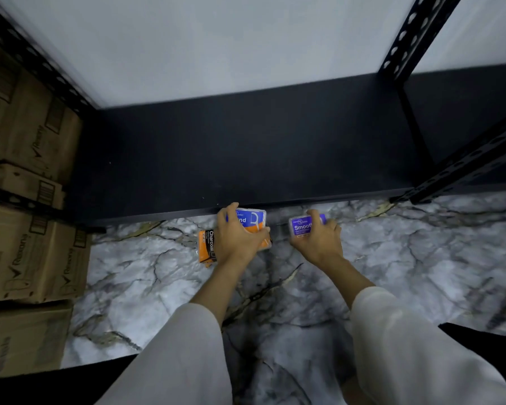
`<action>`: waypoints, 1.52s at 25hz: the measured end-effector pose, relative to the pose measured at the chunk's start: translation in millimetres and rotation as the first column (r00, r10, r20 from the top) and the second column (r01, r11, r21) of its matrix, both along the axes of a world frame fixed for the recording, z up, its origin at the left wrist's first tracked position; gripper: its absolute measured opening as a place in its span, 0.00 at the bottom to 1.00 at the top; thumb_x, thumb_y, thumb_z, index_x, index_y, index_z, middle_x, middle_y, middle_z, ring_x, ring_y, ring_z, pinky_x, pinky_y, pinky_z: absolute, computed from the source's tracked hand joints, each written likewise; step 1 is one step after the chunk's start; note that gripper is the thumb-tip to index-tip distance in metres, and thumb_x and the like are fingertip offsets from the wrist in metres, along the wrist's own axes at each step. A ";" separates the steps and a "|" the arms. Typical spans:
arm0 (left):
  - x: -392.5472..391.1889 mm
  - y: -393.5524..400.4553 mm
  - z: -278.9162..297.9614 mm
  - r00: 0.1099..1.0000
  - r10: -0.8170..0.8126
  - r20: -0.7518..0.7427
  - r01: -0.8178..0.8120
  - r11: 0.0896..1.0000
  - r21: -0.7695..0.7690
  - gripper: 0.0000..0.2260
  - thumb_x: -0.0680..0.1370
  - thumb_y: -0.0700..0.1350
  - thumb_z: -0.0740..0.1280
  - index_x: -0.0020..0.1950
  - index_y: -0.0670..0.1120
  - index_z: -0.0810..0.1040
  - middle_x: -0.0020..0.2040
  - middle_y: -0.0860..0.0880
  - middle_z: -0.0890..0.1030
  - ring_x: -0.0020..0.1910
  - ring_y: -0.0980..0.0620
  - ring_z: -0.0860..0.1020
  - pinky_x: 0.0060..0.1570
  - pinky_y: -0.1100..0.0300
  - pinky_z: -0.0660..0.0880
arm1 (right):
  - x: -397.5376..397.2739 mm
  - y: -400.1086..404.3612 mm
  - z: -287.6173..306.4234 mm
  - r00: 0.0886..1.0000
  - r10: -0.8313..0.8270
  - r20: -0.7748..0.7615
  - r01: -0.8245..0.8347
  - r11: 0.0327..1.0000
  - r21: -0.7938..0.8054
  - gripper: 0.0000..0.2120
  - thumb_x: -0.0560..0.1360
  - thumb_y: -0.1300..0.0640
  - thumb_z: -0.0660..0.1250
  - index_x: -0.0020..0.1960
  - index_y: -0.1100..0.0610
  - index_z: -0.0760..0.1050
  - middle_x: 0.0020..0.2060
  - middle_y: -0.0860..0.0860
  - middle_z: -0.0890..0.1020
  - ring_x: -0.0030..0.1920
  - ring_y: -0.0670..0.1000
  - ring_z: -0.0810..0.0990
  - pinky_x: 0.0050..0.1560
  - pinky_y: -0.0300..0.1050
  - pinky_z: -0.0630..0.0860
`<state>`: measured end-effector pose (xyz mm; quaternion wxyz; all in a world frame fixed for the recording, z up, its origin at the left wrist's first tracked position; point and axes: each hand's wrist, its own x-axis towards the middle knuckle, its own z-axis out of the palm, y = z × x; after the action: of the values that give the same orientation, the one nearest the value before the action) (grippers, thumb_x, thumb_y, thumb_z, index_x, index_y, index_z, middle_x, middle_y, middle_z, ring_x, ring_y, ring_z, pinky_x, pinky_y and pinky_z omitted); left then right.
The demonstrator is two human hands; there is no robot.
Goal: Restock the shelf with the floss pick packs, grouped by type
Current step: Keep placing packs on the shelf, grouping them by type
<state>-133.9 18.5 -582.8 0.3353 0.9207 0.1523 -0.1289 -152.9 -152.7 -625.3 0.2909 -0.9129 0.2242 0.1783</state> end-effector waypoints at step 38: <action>47.5 98.5 498.2 0.526 0.138 0.839 -0.088 0.990 -0.108 0.39 0.66 0.58 0.76 0.72 0.54 0.61 0.70 0.48 0.63 0.66 0.46 0.68 0.57 0.46 0.76 | 56.6 98.7 536.5 0.286 -0.027 0.958 -0.152 0.986 0.073 0.36 0.68 0.41 0.72 0.71 0.42 0.61 0.62 0.57 0.65 0.63 0.57 0.63 0.62 0.51 0.69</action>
<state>-86.4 117.0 -84.6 0.3984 0.8475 0.0276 0.3497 -96.3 -53.9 -88.8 0.4274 -0.8222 -0.0437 -0.3734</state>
